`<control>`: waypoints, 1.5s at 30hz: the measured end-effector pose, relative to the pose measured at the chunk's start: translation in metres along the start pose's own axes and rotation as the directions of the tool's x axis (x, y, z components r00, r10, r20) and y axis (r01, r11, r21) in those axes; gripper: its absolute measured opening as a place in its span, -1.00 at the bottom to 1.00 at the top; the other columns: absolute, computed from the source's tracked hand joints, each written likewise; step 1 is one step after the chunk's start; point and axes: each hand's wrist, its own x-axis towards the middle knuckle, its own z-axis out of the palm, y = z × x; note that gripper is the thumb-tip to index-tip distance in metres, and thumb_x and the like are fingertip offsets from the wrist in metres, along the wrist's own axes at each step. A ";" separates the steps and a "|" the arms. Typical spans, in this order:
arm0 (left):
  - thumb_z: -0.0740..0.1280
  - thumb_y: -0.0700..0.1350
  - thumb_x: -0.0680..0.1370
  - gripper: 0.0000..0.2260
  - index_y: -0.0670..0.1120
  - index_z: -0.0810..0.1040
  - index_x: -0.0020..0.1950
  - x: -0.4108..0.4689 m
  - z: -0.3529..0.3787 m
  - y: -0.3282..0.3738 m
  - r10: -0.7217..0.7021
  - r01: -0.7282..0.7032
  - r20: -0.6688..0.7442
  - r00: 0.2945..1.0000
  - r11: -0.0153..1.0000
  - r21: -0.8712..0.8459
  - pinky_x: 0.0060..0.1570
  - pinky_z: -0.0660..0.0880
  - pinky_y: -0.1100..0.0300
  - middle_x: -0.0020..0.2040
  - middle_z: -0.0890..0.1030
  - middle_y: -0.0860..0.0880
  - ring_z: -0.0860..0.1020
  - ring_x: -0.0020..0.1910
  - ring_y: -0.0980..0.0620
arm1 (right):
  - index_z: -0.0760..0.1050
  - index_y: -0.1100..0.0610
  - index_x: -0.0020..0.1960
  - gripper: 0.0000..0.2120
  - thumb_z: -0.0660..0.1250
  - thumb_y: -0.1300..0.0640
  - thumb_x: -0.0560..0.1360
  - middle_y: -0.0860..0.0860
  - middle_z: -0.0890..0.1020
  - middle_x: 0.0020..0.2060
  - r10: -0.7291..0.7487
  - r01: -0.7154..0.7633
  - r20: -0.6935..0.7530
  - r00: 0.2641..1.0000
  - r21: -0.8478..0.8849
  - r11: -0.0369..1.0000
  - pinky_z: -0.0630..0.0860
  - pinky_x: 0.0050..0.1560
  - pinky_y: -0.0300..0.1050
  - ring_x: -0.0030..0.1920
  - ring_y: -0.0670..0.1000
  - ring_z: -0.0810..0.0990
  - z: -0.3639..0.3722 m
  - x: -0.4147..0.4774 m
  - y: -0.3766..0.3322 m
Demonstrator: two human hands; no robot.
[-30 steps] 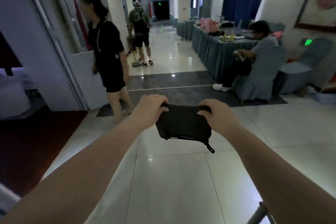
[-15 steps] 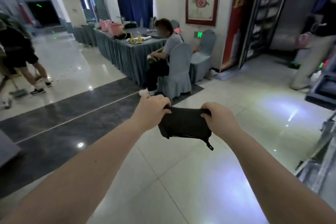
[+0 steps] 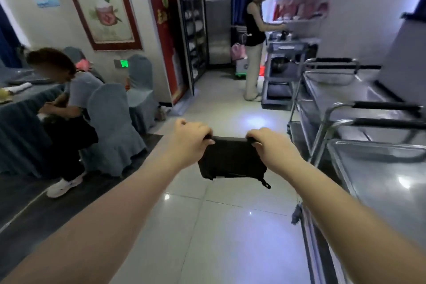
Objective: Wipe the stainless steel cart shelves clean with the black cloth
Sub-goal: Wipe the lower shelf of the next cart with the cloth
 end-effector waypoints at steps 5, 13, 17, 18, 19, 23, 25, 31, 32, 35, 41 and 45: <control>0.28 0.05 0.59 -0.88 0.03 0.53 0.00 0.108 0.043 -0.010 0.168 -0.167 0.005 0.986 0.979 -0.117 0.04 0.15 0.09 -0.03 0.60 0.08 0.52 0.02 0.01 | 0.41 0.05 0.13 -0.82 0.10 0.22 0.60 0.06 0.51 0.05 0.271 -0.273 -0.033 0.962 -0.074 0.959 0.31 -0.06 0.00 0.00 0.18 0.51 -0.007 0.042 0.032; 0.33 0.00 0.55 -0.89 -0.02 0.57 -0.06 0.245 0.098 0.046 0.428 -0.462 -0.177 0.886 0.845 -0.269 0.02 0.22 0.06 -0.10 0.61 0.04 0.54 -0.06 -0.04 | 0.38 0.05 0.11 -0.85 0.18 0.14 0.54 -0.01 0.51 0.01 0.476 -0.509 -0.182 0.861 -0.299 0.807 0.34 0.04 0.01 0.10 0.09 0.48 -0.030 0.067 0.122; 0.39 -0.05 0.51 -0.91 -0.06 0.57 -0.10 0.294 0.119 0.088 0.489 -0.533 -0.213 0.846 0.770 -0.350 0.05 0.24 0.04 -0.14 0.62 0.03 0.56 -0.09 -0.08 | 0.43 0.11 0.07 -0.87 0.21 0.22 0.52 0.04 0.52 -0.01 0.591 -0.620 -0.223 0.775 -0.084 0.780 0.42 -0.01 0.00 0.01 0.10 0.50 -0.043 0.066 0.165; 0.38 -0.04 0.52 -0.91 -0.05 0.56 -0.09 0.305 0.125 0.098 0.508 -0.551 -0.213 0.834 0.753 -0.359 0.05 0.23 0.05 -0.13 0.62 0.05 0.56 -0.08 -0.06 | 0.43 0.11 0.07 -0.87 0.21 0.23 0.53 0.04 0.52 -0.01 0.625 -0.649 -0.226 0.747 -0.048 0.759 0.46 -0.01 0.02 -0.01 0.10 0.51 -0.045 0.065 0.173; 0.38 -0.02 0.52 -0.90 -0.03 0.56 -0.07 0.315 0.131 0.110 0.535 -0.574 -0.212 0.818 0.733 -0.364 0.06 0.22 0.06 -0.11 0.62 0.06 0.55 -0.06 -0.04 | 0.43 0.11 0.07 -0.87 0.20 0.23 0.54 0.04 0.52 -0.02 0.651 -0.675 -0.228 0.724 -0.034 0.737 0.48 -0.02 0.04 -0.02 0.10 0.51 -0.046 0.062 0.182; 0.38 -0.03 0.51 -0.93 -0.01 0.57 -0.09 0.347 0.158 0.158 0.645 -0.676 -0.228 0.729 0.627 -0.387 0.03 0.23 0.05 -0.12 0.63 0.08 0.55 -0.09 -0.02 | 0.43 0.11 0.00 -0.88 0.16 0.26 0.55 0.03 0.51 -0.11 0.765 -0.786 -0.264 0.587 0.039 0.617 0.50 -0.09 0.08 -0.12 0.12 0.51 -0.040 0.044 0.214; 0.40 -0.06 0.50 -0.94 -0.03 0.56 -0.11 0.356 0.177 0.180 0.686 -0.705 -0.232 0.690 0.563 -0.431 0.05 0.27 0.01 -0.14 0.63 0.07 0.55 -0.12 -0.03 | 0.44 0.11 -0.02 -0.87 0.14 0.27 0.54 0.04 0.51 -0.11 0.817 -0.836 -0.273 0.508 0.071 0.544 0.49 -0.09 0.10 -0.11 0.14 0.50 -0.030 0.032 0.225; 0.34 -0.06 0.55 -0.92 -0.04 0.54 -0.11 0.364 0.261 0.231 0.880 -0.807 -0.184 0.439 0.296 -0.510 0.00 0.19 0.07 -0.18 0.57 0.08 0.51 -0.15 -0.02 | 0.49 0.07 0.09 -0.80 0.17 0.25 0.54 0.03 0.54 0.00 0.916 -0.925 -0.270 0.295 0.158 0.345 0.44 -0.02 0.02 0.01 0.12 0.47 0.040 -0.005 0.238; 0.34 -0.06 0.55 -0.92 -0.04 0.53 -0.12 0.362 0.275 0.237 0.900 -0.815 -0.182 0.397 0.254 -0.521 -0.01 0.19 0.07 -0.19 0.57 0.08 0.51 -0.16 -0.03 | 0.50 0.07 0.11 -0.79 0.18 0.25 0.55 0.04 0.54 0.01 0.928 -0.936 -0.275 0.250 0.176 0.304 0.44 -0.01 0.03 0.02 0.12 0.48 0.057 -0.008 0.236; 0.39 -0.05 0.52 -0.91 -0.04 0.55 -0.10 0.355 0.315 0.251 0.943 -0.826 -0.182 0.278 0.138 -0.546 0.02 0.26 0.01 -0.19 0.59 0.02 0.54 -0.16 -0.09 | 0.51 0.09 0.17 -0.77 0.18 0.25 0.57 0.06 0.56 0.08 0.948 -0.952 -0.307 0.089 0.254 0.171 0.45 0.05 0.05 0.06 0.13 0.51 0.105 -0.017 0.228; 0.39 -0.04 0.52 -0.94 0.01 0.56 -0.07 0.320 0.382 0.271 0.984 -0.780 -0.175 0.012 -0.100 -0.617 -0.05 0.22 0.06 -0.17 0.58 0.06 0.56 -0.15 -0.06 | 0.55 0.14 0.13 -0.76 0.18 0.30 0.57 0.08 0.58 0.03 0.951 -0.898 -0.238 -0.196 0.433 -0.077 0.43 0.07 0.00 0.04 0.12 0.53 0.183 -0.028 0.196; 0.36 -0.10 0.54 -0.95 -0.06 0.57 -0.06 0.272 0.425 0.283 0.987 -0.682 -0.073 -0.144 -0.152 -0.715 -0.13 0.35 0.05 -0.14 0.60 -0.02 0.58 -0.10 -0.15 | 0.55 0.06 0.15 -0.79 0.26 0.21 0.54 0.00 0.62 -0.01 0.931 -0.846 -0.148 -0.334 0.482 -0.227 0.40 -0.06 -0.14 -0.04 0.03 0.56 0.230 -0.049 0.172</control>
